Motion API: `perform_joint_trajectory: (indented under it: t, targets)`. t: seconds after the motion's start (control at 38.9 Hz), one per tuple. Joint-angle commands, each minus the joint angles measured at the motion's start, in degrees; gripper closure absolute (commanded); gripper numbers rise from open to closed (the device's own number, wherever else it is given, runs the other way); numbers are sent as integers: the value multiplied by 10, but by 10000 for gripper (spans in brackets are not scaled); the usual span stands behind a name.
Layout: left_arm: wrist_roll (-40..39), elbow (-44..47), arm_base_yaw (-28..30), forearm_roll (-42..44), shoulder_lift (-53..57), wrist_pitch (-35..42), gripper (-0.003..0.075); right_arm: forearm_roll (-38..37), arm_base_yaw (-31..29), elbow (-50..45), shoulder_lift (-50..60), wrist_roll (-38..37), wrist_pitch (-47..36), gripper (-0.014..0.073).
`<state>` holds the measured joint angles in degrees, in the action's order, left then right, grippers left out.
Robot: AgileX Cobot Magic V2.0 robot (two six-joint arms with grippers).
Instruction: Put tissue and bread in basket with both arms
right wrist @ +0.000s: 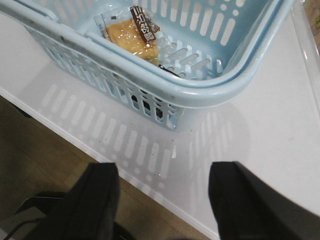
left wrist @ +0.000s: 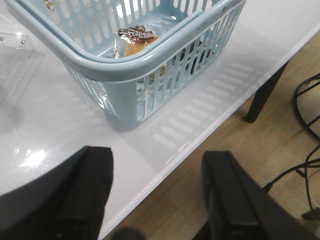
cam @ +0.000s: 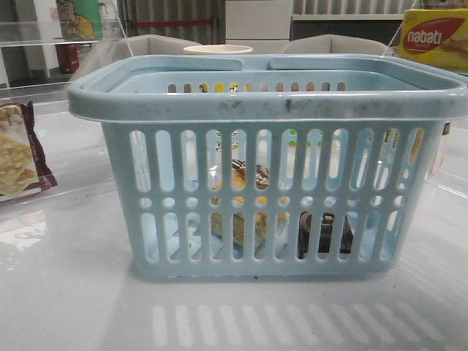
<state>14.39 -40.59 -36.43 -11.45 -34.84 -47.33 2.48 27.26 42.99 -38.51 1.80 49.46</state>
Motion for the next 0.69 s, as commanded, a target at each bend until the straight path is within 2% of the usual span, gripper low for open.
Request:
perform_joint_trajectory:
  t: [0.0, 0.08, 0.15, 0.23, 0.36, 0.49, 0.54, 0.67]
  targets:
    - [-8, -12, -4, -7, 0, 59, 268, -6, 0, 14, 2, 3, -33, 97]
    - [-8, -12, -4, -6, -3, 66, 271, -6, 0, 14, 2, 3, -33, 97]
    - [-8, -12, -4, -5, -7, 72, 314, -6, 0, 14, 2, 3, -32, 116]
    - [-8, -12, -4, -4, -7, 73, 386, -6, 0, 14, 2, 3, -29, 188]
    - [-8, -12, -4, -4, -7, 74, 523, -6, 0, 14, 2, 3, -19, 382]
    - [-8, -12, -4, -4, -7, 74, 630, -6, 0, 14, 2, 3, -16, 512]
    - [-8, -12, -4, -4, -7, 74, 628, -6, 0, 14, 2, 3, -16, 544]
    - [-8, -12, -4, -4, -7, 73, 629, -6, 0, 14, 2, 3, -16, 537]
